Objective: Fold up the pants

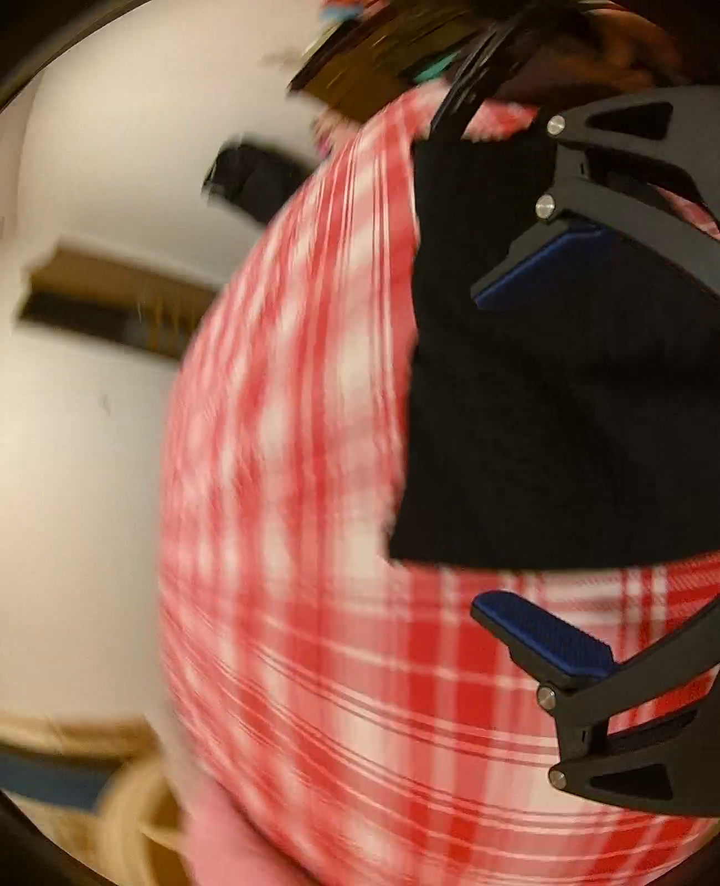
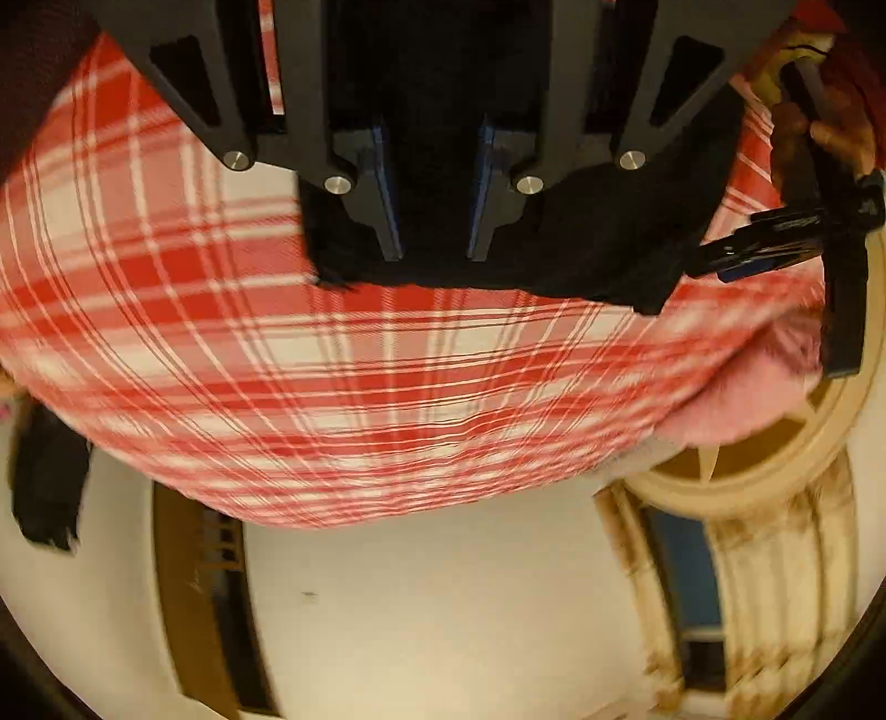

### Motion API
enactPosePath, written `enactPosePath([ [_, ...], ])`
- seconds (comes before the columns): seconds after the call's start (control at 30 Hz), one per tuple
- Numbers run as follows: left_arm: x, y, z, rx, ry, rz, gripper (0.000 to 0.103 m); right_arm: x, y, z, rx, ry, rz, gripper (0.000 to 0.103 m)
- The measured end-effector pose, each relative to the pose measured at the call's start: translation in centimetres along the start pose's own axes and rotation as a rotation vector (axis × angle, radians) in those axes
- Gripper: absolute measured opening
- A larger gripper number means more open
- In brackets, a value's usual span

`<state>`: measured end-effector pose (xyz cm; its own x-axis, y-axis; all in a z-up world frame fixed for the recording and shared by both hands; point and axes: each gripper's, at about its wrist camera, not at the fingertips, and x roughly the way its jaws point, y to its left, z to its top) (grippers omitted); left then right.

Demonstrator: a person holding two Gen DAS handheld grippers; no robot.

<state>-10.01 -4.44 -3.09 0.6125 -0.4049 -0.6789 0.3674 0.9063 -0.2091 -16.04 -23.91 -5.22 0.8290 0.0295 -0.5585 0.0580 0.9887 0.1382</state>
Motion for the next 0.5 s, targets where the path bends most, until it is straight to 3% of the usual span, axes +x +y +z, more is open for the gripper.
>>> enactPosePath([
  [0.1,2.0,0.3,-1.4,-0.033,0.050,0.081,0.097,2.9,-0.3,-0.6,-0.007,0.077,-0.054,0.025],
  [0.17,2.8,0.2,-2.1,-0.024,0.078,0.133,0.099,4.6,-1.6,-1.4,0.047,0.127,-0.036,0.025],
  [0.3,3.7,0.8,-2.8,-0.060,0.103,0.121,0.103,4.6,-3.9,-1.5,0.179,0.121,0.052,0.025],
  [0.43,3.3,0.8,-2.5,-0.054,0.116,0.117,0.103,2.9,-3.7,-0.8,0.190,0.131,0.067,0.028],
  [0.47,3.1,0.6,-2.5,-0.045,0.121,0.121,0.103,1.9,-3.9,-0.7,0.206,0.109,0.080,0.032],
  [0.5,2.9,0.6,-2.5,-0.040,0.128,0.123,0.103,0.7,-4.2,-0.6,0.228,0.075,0.093,0.044],
])
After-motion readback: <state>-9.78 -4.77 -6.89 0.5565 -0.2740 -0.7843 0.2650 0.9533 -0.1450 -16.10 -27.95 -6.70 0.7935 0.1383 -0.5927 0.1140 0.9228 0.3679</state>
